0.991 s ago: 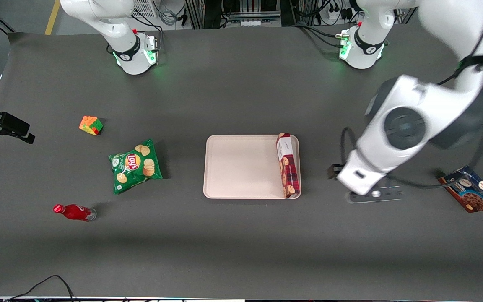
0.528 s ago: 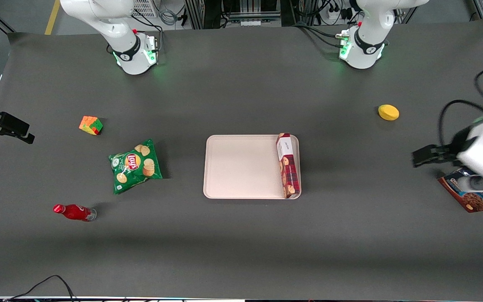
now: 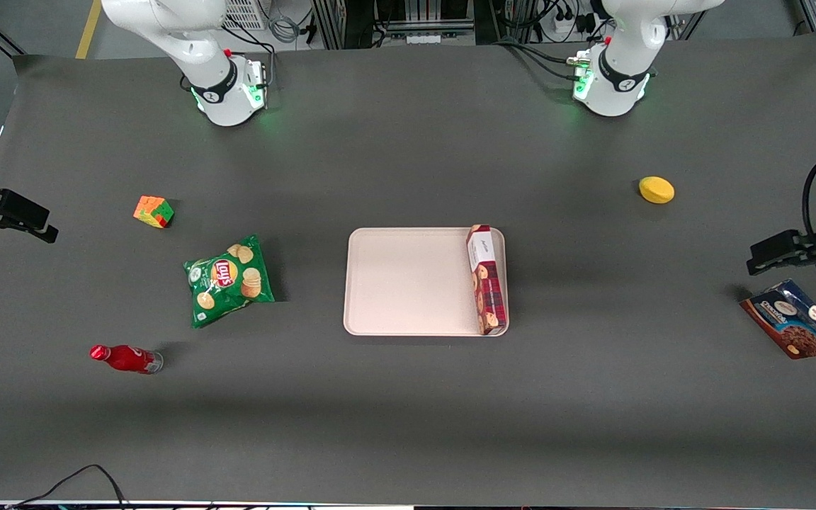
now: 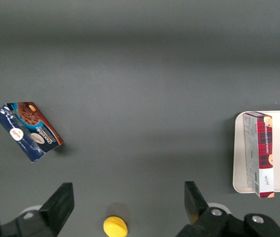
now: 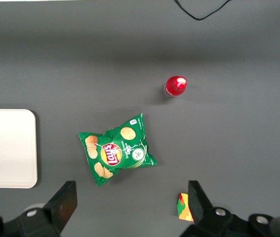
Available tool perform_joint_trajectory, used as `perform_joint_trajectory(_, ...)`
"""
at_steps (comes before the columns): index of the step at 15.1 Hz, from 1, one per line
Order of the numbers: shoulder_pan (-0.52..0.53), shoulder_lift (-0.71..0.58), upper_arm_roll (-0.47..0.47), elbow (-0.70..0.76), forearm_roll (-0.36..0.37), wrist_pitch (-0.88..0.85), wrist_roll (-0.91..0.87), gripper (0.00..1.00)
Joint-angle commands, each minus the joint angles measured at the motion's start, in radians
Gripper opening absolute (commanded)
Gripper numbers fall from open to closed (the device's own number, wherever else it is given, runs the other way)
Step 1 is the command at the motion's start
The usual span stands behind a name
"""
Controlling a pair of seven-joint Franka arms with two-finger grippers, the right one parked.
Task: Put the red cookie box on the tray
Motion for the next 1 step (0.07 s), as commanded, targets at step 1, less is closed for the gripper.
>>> perform_joint_trajectory(1, -0.003, -0.072, 0.006, -0.043, -0.007, -0.008, 0.031, 1.0)
